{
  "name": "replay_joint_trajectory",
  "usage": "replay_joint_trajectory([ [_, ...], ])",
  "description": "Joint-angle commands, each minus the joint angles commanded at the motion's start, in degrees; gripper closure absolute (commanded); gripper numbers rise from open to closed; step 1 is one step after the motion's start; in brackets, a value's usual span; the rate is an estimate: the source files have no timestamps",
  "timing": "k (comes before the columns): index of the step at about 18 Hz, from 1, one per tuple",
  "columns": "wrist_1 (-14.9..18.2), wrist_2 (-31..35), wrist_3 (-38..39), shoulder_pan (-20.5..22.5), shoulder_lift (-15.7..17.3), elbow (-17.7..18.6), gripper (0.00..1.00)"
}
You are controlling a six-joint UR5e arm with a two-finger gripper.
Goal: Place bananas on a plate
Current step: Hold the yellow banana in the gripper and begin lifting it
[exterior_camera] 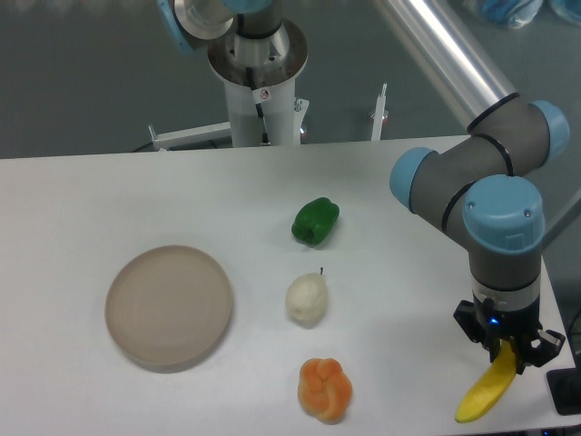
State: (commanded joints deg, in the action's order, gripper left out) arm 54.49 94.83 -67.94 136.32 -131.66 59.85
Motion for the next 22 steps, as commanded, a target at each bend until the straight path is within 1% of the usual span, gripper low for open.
replay_joint_trajectory([
  [11,0.09,-0.26,0.0,0.09,0.17,0.18,0.89],
  [14,0.09,-2.02,0.0,0.26,0.7,0.35,0.89],
  [18,0.44,-2.11,0.0,0.44,1.14,0.79,0.89],
  [20,0.79,-2.2,0.61,0.09,2.01,1.4,0.89],
  [22,2.63,-2.81,0.88,0.0,4.03,3.33,0.89],
])
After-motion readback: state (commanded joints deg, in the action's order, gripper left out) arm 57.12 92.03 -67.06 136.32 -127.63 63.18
